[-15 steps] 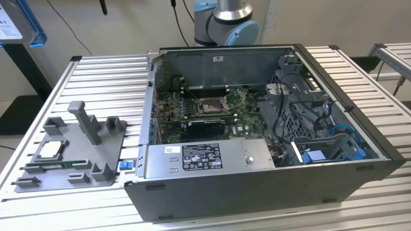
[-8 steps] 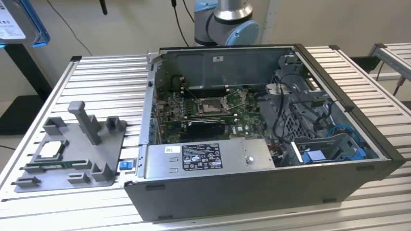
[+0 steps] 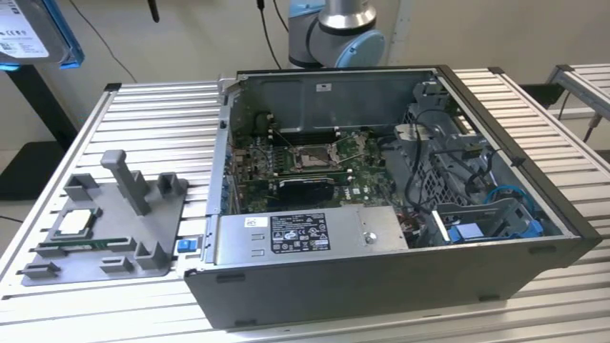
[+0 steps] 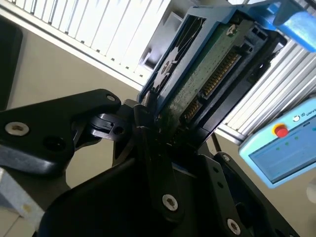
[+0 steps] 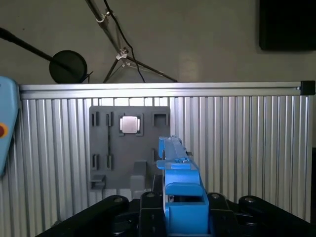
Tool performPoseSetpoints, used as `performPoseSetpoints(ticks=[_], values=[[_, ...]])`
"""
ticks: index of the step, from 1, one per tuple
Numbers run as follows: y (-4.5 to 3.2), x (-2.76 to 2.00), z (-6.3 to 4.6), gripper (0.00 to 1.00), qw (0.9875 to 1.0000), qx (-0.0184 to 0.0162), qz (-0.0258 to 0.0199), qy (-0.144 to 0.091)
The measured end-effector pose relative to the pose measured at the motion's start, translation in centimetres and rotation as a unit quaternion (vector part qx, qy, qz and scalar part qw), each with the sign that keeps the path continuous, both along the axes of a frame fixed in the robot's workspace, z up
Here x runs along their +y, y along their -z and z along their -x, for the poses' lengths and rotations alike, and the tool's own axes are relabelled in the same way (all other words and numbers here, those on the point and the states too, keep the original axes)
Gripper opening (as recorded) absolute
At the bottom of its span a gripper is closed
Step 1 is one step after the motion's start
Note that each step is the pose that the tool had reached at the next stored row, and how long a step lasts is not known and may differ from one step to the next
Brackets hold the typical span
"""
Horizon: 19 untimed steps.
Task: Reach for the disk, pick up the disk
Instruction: 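Pick up the disk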
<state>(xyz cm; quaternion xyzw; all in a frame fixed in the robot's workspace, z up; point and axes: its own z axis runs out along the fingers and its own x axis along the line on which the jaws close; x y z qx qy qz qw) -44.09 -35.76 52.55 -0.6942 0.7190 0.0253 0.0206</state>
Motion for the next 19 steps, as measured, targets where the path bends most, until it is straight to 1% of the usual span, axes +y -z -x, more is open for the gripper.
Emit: performPoseSetpoints(ticks=[19], values=[[0.0,0.0,-3.1,0.0,1.0,0.0,0.0,0.0]])
